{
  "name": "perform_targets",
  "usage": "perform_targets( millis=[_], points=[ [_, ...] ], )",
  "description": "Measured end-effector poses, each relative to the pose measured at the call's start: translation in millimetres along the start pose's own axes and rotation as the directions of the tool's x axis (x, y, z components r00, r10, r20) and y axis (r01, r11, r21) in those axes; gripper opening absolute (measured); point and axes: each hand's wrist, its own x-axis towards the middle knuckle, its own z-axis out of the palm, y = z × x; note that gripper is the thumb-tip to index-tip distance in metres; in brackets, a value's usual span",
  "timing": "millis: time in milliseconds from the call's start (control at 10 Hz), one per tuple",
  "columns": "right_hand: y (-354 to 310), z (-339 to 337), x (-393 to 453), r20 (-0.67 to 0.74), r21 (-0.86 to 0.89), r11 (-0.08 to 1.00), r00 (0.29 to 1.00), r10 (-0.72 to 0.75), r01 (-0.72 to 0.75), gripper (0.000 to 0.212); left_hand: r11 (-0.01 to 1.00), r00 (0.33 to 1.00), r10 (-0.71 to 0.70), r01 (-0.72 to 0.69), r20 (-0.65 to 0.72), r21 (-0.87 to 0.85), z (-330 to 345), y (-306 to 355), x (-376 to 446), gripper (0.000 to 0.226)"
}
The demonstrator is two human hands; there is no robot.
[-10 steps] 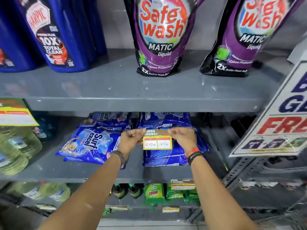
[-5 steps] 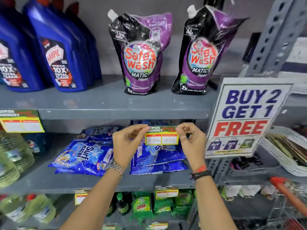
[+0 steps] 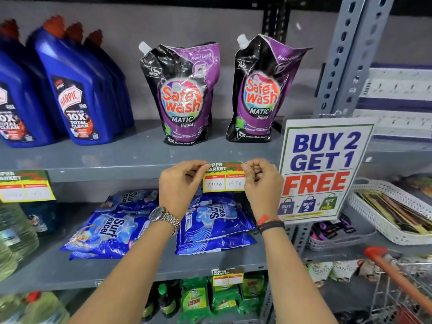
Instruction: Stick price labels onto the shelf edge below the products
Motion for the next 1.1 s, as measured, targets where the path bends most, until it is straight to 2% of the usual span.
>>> perform_targets(
  millis=[100, 200, 300, 400, 600, 700, 800, 1100],
  points=[
    [1, 2, -2, -0.008, -0.06, 0.996, 0.998, -0.065, 0.064, 0.014, 0.996, 1.0, 0.027, -0.028, 0.007, 0.083, 1, 1, 2, 0.021],
    [0, -1, 1, -0.067, -0.054, 0.997, 0.996, -0.064, 0.06, 0.023, 0.961, 0.999, -0.003, 0.014, -0.039, 0.277, 0, 1, 8, 0.026],
    [-8, 2, 3, -0.005, -0.037, 0.996, 0.997, -0.079, 0.078, 0.045, 0.947, 0.998, 0.045, -0.026, -0.051, 0.322, -3, -3, 12, 0.03],
    [-12, 10, 5, 0.076, -0.095, 0.991, 0.994, -0.082, 0.089, 0.056, 0.953, 0.998, 0.053, -0.056, 0.017, 0.297, -4, -5, 15, 0.035],
    [-6, 8, 19, 0.134, -0.074, 0.996, 0.99, 0.049, -0.039, 0.036, 0.978, 0.998, 0.02, -0.03, 0.054, 0.206, -2, -13, 18, 0.035],
    [-5, 0, 27, 0.2, -0.023, 0.997, 0.977, 0.079, -0.076, 0.023, 0.979, 0.996, 0.03, -0.045, 0.08, 0.198, -3, -15, 18, 0.034],
    [-6, -8, 33, 0.21, 0.03, 0.994, 0.973, 0.096, -0.105, 0.016, 0.984, 0.994, 0.035, -0.051, 0.1, 0.17, -5, -15, 18, 0.033],
    [-11, -11, 32, 0.253, 0.018, 0.994, 0.962, 0.103, -0.112, 0.02, 0.968, 0.984, 0.07, -0.106, 0.164, 0.227, -16, -11, 19, 0.029]
  ],
)
